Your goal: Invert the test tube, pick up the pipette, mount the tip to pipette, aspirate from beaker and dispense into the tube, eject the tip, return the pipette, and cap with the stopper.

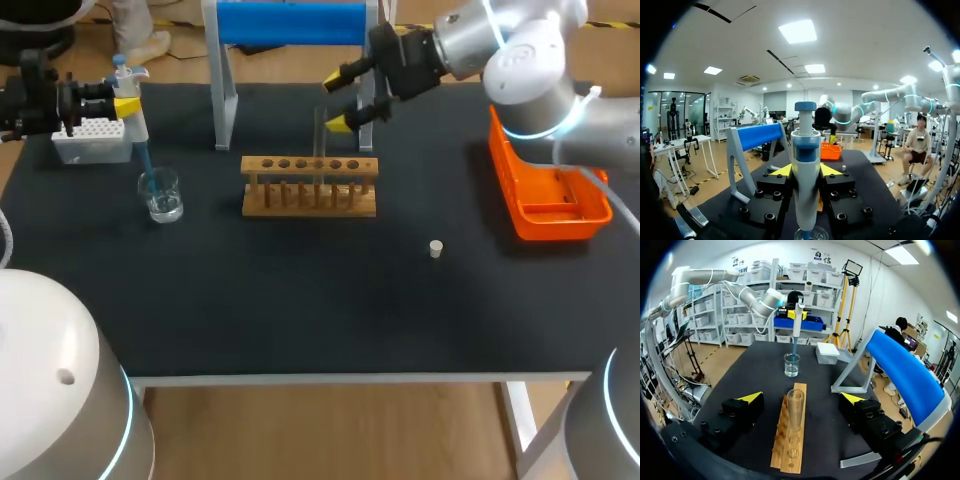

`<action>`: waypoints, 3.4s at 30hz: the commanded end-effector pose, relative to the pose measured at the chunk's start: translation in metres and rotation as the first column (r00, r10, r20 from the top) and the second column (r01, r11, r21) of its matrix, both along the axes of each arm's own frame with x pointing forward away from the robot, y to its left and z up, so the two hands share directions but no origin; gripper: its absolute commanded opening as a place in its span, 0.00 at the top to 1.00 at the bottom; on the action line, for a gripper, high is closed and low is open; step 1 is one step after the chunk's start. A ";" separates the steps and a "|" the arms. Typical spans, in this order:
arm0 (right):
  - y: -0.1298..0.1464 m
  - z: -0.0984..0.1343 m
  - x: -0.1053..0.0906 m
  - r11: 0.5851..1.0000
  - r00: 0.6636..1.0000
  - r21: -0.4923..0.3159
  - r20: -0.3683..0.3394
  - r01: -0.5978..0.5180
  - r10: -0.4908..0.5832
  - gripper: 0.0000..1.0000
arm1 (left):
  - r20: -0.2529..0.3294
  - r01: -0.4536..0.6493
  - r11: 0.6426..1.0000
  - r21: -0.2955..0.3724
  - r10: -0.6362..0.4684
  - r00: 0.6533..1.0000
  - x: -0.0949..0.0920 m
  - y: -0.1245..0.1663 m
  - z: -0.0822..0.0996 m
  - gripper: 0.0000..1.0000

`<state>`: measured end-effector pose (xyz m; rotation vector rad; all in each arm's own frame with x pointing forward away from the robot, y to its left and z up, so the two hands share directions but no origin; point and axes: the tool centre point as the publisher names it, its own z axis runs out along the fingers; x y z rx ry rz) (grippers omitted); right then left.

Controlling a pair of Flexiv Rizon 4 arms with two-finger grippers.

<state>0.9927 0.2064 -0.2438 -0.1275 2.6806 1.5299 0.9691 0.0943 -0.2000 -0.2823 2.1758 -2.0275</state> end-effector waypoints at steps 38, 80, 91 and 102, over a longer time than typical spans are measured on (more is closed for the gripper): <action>0.025 -0.036 0.009 0.995 0.995 -0.062 0.055 -0.082 0.086 0.00 | 0.000 -0.001 1.000 0.001 0.001 1.000 0.000 0.000 0.001 1.00; 0.031 -0.042 0.014 0.994 0.996 -0.095 0.067 -0.044 0.051 0.00 | 0.000 -0.001 1.000 0.001 0.001 1.000 0.000 0.000 0.001 1.00; 0.031 -0.042 0.014 0.994 0.996 -0.095 0.067 -0.044 0.051 0.00 | 0.028 -0.021 1.000 0.015 0.021 0.999 -0.007 -0.004 0.014 1.00; 0.031 -0.042 0.014 0.994 0.996 -0.095 0.067 -0.044 0.051 0.00 | 0.063 -0.024 0.998 0.062 0.020 0.998 -0.011 -0.017 0.043 1.00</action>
